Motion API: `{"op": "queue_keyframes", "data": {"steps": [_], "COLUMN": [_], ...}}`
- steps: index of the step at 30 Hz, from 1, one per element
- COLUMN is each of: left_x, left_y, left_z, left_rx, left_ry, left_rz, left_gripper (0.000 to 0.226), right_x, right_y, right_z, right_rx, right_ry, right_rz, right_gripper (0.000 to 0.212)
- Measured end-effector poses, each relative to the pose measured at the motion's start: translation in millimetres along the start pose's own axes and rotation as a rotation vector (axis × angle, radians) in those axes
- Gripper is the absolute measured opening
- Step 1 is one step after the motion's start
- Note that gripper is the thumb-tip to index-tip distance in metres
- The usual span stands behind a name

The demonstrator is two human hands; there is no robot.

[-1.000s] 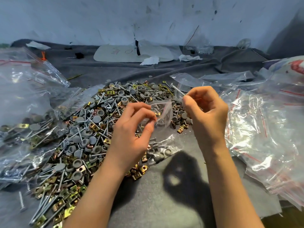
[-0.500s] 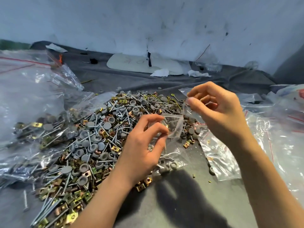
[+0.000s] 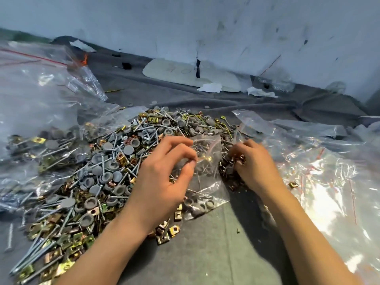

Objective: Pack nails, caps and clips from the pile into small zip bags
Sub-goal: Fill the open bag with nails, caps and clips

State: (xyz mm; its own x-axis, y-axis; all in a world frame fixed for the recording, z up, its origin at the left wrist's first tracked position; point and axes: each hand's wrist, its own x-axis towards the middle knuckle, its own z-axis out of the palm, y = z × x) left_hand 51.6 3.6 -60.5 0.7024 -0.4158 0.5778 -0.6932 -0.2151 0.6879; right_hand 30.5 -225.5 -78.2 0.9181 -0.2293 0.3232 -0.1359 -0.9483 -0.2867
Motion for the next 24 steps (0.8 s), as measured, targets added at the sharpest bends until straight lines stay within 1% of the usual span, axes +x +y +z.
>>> {"op": "queue_keyframes", "data": {"steps": [3,7,12,17,24], "left_x": [-1.2,-1.3,-0.1,-0.6,-0.3], "left_y": [1.0,1.0,1.8,2.7,1.2], "left_z": [0.5,2.5,3.6,3.6,2.8], "left_rx": [0.013,0.009,-0.001,0.009,-0.013], "left_ry": [-0.024,-0.034,-0.045,-0.056,-0.054], "left_rz": [0.006,0.005,0.003,0.009,0.005], "left_gripper": [0.007,0.006,0.007,0.008,0.006], "right_x": [-2.4,-3.8,-4.4,-4.8,-3.6], "right_y": [3.5,8.0,6.1,4.8,2.0], "right_z": [-2.0,-5.1,-3.1,-5.7,-0.9], "right_rx": [-0.019,0.030,-0.001,-0.012,0.008], "right_ry": [-0.025,0.023,0.039,0.009,0.002], "right_rz": [-0.034,-0.022,-0.010,-0.106,-0.146], "right_gripper": [0.034,0.024,0.023,0.019,0.016]}}
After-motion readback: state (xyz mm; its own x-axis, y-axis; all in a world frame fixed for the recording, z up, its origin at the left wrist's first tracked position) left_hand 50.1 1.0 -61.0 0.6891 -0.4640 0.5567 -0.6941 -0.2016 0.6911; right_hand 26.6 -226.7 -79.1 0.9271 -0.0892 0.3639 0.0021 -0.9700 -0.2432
